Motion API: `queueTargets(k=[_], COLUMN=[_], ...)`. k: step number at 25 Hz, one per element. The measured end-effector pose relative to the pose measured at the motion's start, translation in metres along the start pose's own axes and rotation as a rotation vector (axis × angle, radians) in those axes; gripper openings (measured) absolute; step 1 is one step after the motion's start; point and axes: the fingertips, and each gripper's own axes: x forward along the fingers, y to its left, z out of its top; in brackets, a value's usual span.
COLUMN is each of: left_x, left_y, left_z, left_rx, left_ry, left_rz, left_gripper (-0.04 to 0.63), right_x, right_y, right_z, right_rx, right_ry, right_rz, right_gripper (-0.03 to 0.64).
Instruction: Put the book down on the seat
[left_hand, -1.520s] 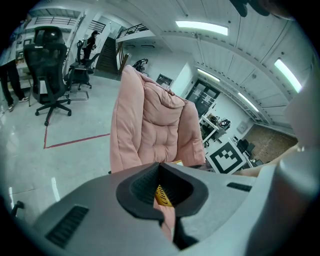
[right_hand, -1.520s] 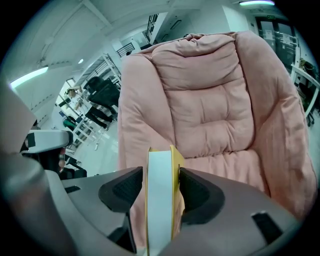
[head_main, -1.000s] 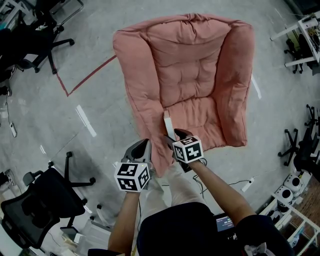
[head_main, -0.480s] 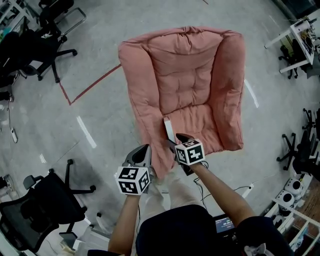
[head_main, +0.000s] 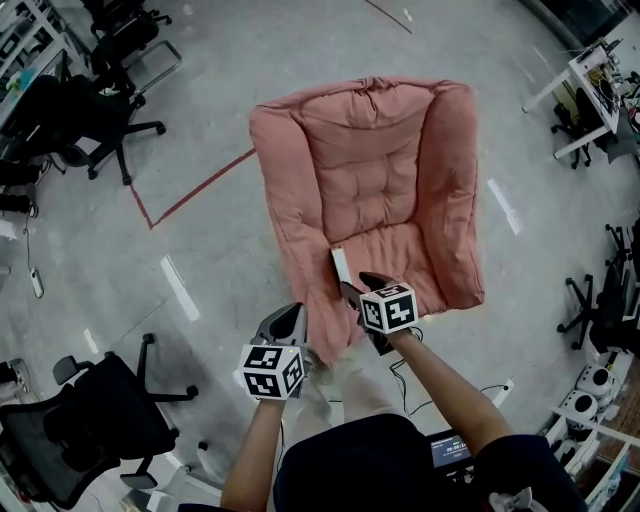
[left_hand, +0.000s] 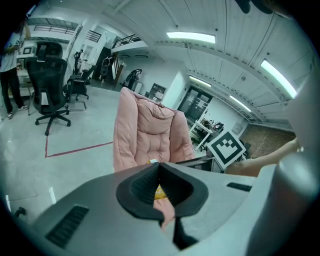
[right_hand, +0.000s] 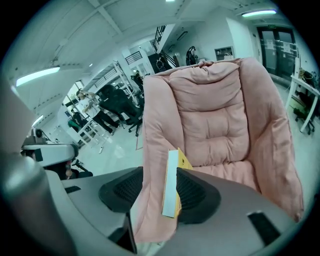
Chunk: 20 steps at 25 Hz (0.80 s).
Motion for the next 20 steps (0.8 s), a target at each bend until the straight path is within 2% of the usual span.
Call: queueTargets(k=[3, 12, 20], left_x=[-0.008, -0.037, -0.063], left_y=[-0.009, -0.016, -0.027], left_z=[0.000, 0.007, 0.020], left_rx=[0.013, 0.048, 0.098], left_ry=[-0.013, -0.061, -0.116], left_rz=[-0.011, -0.016, -0.024], left_gripper=[0.005, 0.005, 0.005], right_x=[-0.013, -0.047, -0.085], right_y=[0.006, 0.022, 0.045], right_z=[0.002, 0.011, 0.022], right_rx=[-0.018, -0.042, -0.054], right_ry=[-0.025, -0.134, -0.232], right_rz=[-0.007, -0.073, -0.090], right_gripper=[0.212, 0.092, 0.037])
